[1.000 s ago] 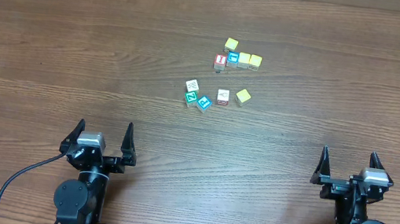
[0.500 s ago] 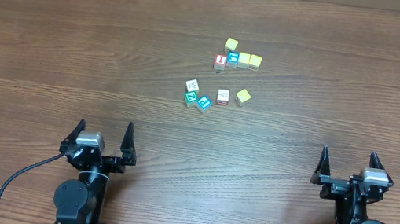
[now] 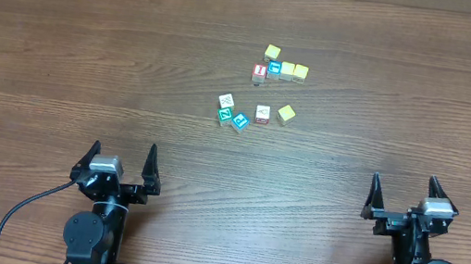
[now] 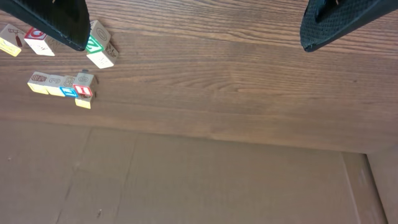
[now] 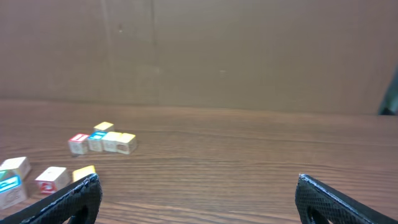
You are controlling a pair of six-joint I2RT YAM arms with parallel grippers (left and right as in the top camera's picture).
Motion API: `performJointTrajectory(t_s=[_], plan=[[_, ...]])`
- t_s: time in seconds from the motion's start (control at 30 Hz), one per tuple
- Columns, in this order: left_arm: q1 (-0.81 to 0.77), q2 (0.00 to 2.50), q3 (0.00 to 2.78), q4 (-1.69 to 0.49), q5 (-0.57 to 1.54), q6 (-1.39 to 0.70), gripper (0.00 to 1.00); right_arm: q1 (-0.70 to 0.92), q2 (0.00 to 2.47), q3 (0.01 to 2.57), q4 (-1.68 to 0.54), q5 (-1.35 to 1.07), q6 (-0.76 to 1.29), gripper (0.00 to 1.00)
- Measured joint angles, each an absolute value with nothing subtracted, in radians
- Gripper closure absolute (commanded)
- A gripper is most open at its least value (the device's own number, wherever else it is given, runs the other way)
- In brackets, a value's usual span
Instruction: Flip 5 blocks
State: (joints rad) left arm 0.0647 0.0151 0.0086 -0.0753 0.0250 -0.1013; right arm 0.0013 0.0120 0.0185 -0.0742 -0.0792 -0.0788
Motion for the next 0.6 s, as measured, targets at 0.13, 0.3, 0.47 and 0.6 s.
performJointTrajectory(t_s=[0.13,0.3,0.47,0.6], plan=[[0.065,0.015,0.009,-0.068,0.025,-0.101,0.0,0.001,0.012,0.019,-0.073,-0.101,-0.078,0.0],[0.065,0.015,0.009,-0.058,0.025,-0.102,0.0,0.001,0.012,0.019,-0.072,-0.109,-0.078,0.0],[0.065,0.015,0.022,-0.063,0.03,-0.102,0.0,0.001,0.012,0.019,-0.072,-0.116,-0.045,0.0],[0.065,0.015,0.069,-0.096,0.041,-0.121,0.0,0.001,0.012,0.02,-0.073,-0.116,-0.011,0.0]])
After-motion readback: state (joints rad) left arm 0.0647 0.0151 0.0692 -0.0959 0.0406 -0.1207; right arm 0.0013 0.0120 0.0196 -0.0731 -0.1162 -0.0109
